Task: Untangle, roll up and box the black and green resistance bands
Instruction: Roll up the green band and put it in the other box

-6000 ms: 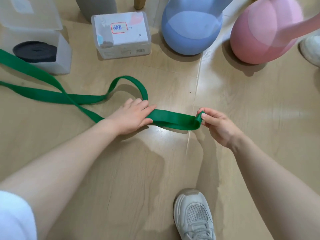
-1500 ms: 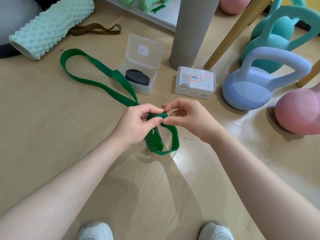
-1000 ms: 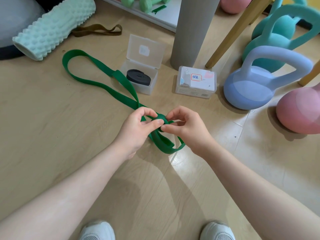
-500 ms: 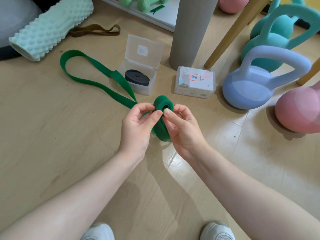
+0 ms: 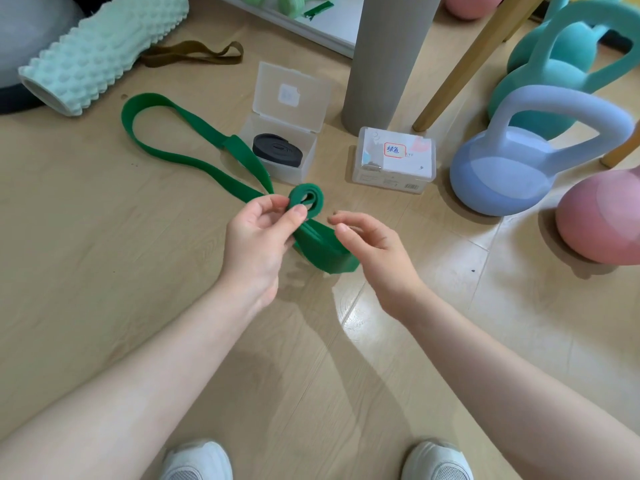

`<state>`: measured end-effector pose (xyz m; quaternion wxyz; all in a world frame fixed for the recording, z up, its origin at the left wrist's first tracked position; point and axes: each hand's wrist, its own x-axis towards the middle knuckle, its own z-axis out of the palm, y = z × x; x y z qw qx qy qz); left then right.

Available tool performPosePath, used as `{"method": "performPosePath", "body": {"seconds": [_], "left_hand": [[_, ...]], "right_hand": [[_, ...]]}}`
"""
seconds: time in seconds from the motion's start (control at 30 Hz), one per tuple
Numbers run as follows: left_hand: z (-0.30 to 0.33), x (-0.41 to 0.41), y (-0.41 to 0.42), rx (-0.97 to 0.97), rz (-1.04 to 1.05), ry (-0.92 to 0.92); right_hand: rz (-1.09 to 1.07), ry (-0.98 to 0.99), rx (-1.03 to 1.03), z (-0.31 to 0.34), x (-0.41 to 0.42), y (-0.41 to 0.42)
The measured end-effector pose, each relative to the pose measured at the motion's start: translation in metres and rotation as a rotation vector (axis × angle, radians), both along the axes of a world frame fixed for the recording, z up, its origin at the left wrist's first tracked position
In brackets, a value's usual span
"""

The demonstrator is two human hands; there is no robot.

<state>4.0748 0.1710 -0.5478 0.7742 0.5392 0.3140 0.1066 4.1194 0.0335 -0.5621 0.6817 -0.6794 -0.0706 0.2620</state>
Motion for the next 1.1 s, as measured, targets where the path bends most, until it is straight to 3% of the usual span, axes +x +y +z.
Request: {"method": "performPosePath", "body": {"seconds": [0.1, 0.27, 0.33, 0.47, 0.6, 0.73, 0.9, 1.1], "left_hand": [[0.004, -0.002, 0.002, 0.018, -0.047, -0.013], [0.005, -0.005, 0.003, 0.043, -0.061, 0.021], [0.006, -0.005, 0.005, 0.055, -0.069, 0.019], [0.006, -0.006, 0.006, 0.095, -0.112, 0.040], [0.005, -0.004, 0.012, 0.157, -0.151, 0.093], [0.002, -0.003, 0.011, 0.248, -0.340, 0.203], [0.000, 0.001, 0.009, 0.456, -0.547, 0.252], [-0.005, -0.002, 0.008, 0.624, -0.725, 0.328]], "right_hand": [[0.182, -0.015, -0.080, -0.007, 0.007, -0.009], [0.460, -0.462, -0.411, -0.012, 0.002, -0.003], [0.495, -0.603, -0.495, -0.014, -0.002, 0.000], [0.519, -0.704, -0.564, -0.015, -0.003, -0.006], [0.542, -0.833, -0.774, -0.008, 0.007, -0.019], [0.630, -0.925, -0.963, -0.004, 0.020, -0.031], [0.697, -0.942, -0.971, -0.011, 0.023, -0.034], [0.666, -0.967, -0.773, -0.024, 0.012, -0.030]]}}
